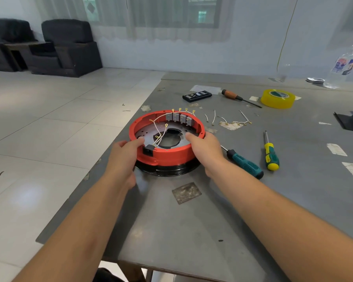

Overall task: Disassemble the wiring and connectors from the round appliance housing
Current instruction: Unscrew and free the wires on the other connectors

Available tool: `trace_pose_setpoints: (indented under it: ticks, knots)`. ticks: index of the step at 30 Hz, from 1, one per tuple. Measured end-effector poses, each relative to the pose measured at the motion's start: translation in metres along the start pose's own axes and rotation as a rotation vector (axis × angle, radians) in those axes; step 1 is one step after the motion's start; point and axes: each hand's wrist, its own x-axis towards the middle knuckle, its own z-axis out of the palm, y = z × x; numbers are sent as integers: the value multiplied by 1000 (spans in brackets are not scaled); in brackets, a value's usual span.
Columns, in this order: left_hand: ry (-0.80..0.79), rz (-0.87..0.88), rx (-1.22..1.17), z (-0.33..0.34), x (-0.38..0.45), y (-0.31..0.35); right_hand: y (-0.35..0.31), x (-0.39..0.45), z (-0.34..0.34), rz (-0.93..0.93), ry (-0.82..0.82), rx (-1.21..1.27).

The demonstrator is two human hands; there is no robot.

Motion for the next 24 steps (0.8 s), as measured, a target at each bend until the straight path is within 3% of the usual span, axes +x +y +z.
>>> trace_pose_setpoints:
  ticks: [6,10,15,24]
  knots:
    - [-39,12,-85,-2,-3,2,2,3,22,25,94,250]
    - [-85,50,-129,1,-8,1,6,6,24,-95,117,396]
    - [-131,145,-116,9,-4,9,5,8,17,-238,151,438]
    - [-300,106,-276,2,-17,-5,8,17,12,-365,121,365]
